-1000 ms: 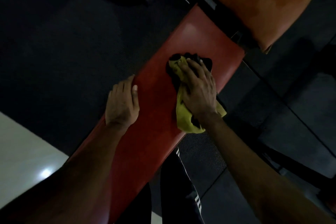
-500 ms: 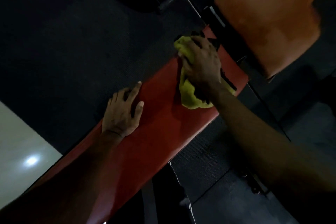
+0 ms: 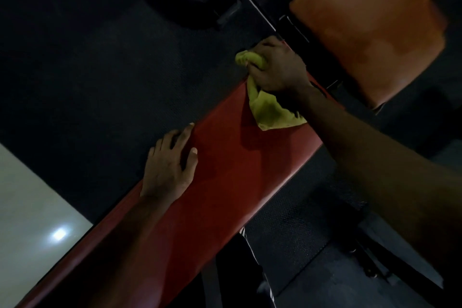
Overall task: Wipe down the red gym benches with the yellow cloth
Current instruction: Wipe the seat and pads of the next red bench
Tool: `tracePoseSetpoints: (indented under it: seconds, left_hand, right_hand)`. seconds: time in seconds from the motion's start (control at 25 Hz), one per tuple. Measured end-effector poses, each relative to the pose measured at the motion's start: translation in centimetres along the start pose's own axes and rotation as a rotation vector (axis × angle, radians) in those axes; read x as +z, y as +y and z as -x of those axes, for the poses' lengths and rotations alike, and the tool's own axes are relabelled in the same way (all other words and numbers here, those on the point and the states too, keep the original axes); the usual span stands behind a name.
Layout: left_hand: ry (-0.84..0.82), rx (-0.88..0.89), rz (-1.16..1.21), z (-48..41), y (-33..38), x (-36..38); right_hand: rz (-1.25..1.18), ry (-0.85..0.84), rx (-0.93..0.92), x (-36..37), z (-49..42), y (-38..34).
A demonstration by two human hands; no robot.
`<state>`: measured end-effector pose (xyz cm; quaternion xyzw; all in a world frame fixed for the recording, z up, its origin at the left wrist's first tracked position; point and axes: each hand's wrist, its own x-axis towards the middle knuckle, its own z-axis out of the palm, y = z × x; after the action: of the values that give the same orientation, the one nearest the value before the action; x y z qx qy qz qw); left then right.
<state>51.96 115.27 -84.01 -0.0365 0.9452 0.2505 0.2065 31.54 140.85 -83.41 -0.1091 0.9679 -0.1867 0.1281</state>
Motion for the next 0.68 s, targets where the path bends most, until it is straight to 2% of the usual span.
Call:
tracePoseSetpoints:
  seconds: [0.2, 0.28, 0.4, 0.56, 0.68]
  left_hand:
    - [0.061, 0.123, 0.13, -6.4, 7.7, 0.6]
    - [0.093, 0.141, 0.044, -8.8, 9.8, 1.6]
    - [0.153, 0.126, -0.047, -9.5, 9.8, 2.6]
    - [0.138, 0.173, -0.092, -9.6, 9.9, 2.6]
    - [0.12, 0.213, -0.104, -9.8, 9.4, 3.0]
  right_hand:
    - [-0.086, 0.065, 0.181, 0.2, -0.5, 0.3]
    - [-0.135, 0.135, 0.289, -0.1, -0.1, 1.0]
    - [-0.187, 0.177, 0.451, -0.5, 2.5, 3.0]
    - [-0.23, 0.206, 0.583, -0.8, 8.8, 6.4]
    - [-0.242, 0.158, 0.676, -0.6, 8.0, 8.9]
